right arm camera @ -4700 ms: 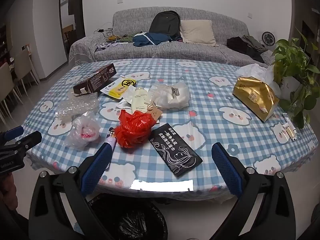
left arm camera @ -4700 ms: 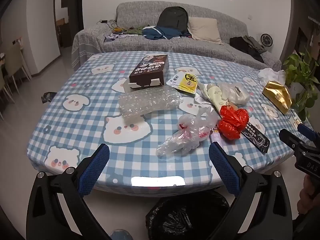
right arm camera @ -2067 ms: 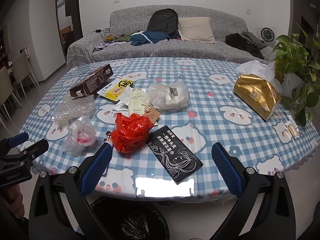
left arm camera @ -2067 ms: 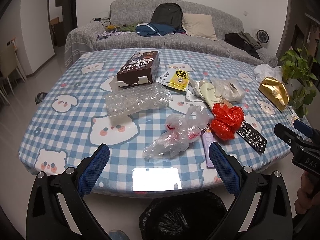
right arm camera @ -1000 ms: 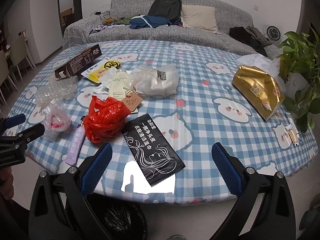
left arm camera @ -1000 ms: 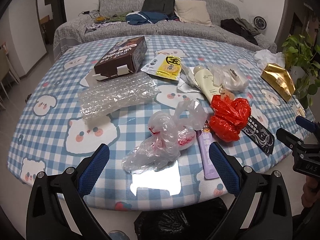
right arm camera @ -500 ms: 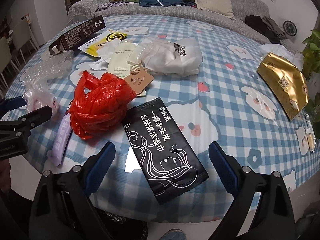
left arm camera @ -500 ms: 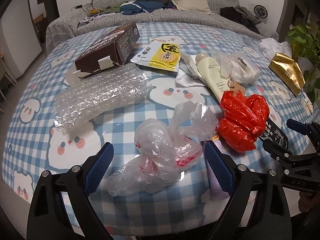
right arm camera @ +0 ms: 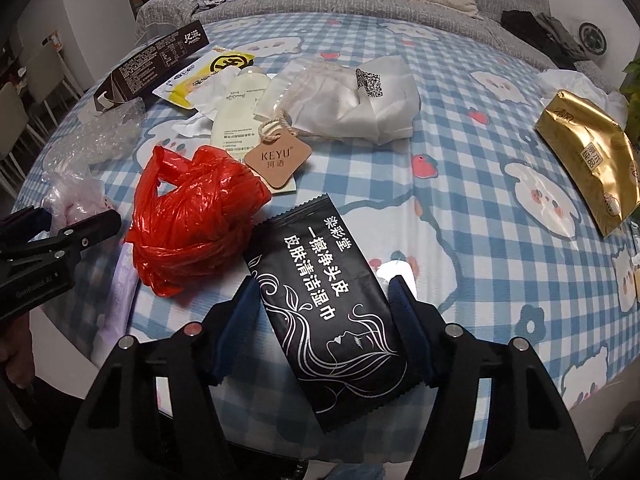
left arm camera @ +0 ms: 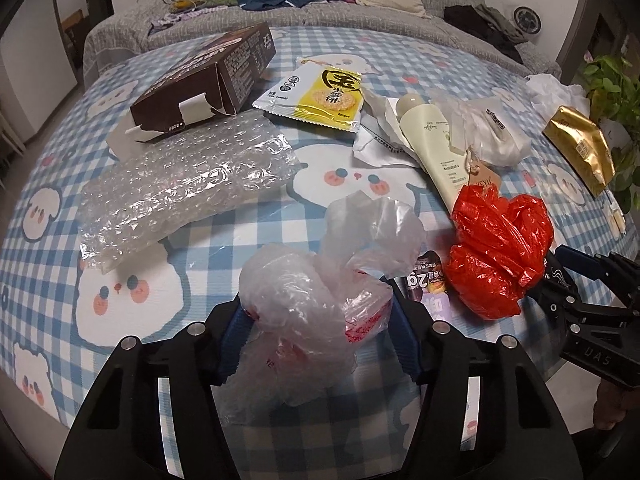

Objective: Collect trash
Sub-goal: 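Grasp the clear plastic bag with left tool while right tool grasps the black wipe packet, then carry the clear bag and black packet in both tools over the black trash bin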

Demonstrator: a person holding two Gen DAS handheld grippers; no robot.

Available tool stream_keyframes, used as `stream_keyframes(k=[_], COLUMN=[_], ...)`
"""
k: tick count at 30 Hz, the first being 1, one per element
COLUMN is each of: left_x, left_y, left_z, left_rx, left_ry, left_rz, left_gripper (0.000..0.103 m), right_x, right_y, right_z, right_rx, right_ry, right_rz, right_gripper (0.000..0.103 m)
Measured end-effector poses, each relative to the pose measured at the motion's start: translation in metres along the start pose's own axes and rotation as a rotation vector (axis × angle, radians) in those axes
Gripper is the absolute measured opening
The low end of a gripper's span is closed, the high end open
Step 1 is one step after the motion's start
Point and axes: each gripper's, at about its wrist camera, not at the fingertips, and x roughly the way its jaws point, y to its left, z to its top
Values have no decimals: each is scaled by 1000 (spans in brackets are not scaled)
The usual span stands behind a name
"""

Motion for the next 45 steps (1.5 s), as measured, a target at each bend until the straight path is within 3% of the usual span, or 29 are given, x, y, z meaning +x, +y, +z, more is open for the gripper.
stream_keyframes(k=[6, 11, 13, 23, 45], left_x=[-1, -5, -7, -19, -58], left_y=[-3, -6, -8, -12, -6], left_z=[-1, 0, -2, -11, -29], left_rx=[2, 0, -2, -12, -56], left_ry=[-10, -27, -31, -58, -117], left_rz=[25, 37, 37, 43, 54], left_gripper=[58, 58, 58, 58, 58], right_x=[-4, -10, -11, -19, -52], right_y=[-1, -8, -10, -10, 4], right_z=[-3, -6, -7, -15, -27], right_rx=[2, 31, 35, 55, 78], right_ry=[3, -11, -14, -37, -123], right_rz=[-3, 10, 19, 6, -48], right_gripper=[47, 25, 23, 19, 19])
